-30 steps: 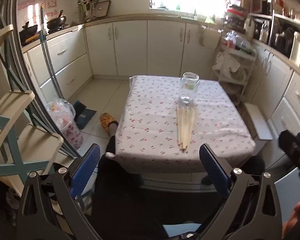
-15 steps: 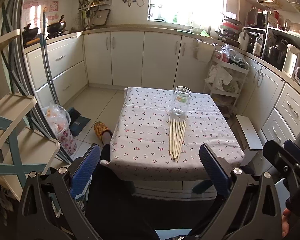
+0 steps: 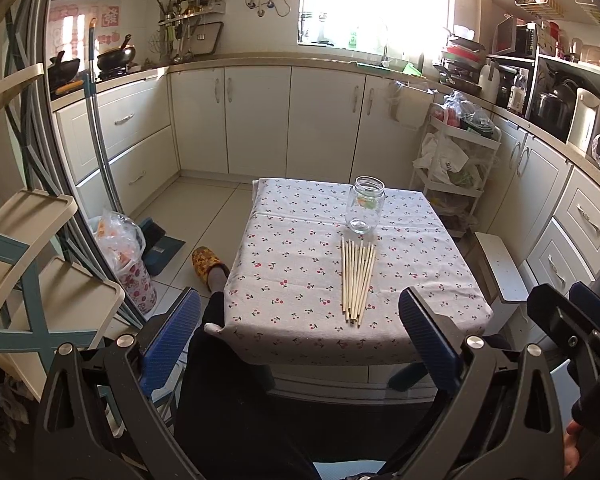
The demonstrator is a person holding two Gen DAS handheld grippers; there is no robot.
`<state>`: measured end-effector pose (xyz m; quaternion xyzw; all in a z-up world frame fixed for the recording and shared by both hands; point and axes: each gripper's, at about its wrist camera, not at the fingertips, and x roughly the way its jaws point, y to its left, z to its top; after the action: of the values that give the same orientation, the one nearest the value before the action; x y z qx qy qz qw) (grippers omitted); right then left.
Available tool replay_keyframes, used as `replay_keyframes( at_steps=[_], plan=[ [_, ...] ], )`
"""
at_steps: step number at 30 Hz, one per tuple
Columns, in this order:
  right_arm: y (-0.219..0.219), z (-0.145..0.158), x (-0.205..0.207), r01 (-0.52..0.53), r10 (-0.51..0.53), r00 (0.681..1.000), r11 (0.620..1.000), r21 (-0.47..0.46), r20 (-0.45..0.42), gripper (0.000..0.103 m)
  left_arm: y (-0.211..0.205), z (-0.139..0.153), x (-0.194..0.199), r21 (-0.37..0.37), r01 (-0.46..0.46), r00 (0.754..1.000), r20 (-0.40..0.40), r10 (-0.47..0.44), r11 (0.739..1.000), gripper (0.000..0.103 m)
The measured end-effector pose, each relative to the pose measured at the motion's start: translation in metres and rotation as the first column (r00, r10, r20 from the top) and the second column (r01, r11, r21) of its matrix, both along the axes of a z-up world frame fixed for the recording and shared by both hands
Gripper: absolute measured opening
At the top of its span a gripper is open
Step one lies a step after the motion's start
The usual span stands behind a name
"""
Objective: Organize utensils
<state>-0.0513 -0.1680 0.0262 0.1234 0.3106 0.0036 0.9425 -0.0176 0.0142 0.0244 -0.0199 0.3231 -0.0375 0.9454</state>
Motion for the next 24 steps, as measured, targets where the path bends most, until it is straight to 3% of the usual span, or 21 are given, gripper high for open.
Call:
replay_keyframes(
  at_steps=[24],
  plan=[
    [0.0061, -0.0023, -0.0004, -0.026, 0.026, 1.000, 1.000, 0.015, 0.004, 0.096, 0.0017, -0.0040, -0.0011, -0.001, -0.006, 1.000, -0.002, 0.006, 1.000, 0.095]
  ],
)
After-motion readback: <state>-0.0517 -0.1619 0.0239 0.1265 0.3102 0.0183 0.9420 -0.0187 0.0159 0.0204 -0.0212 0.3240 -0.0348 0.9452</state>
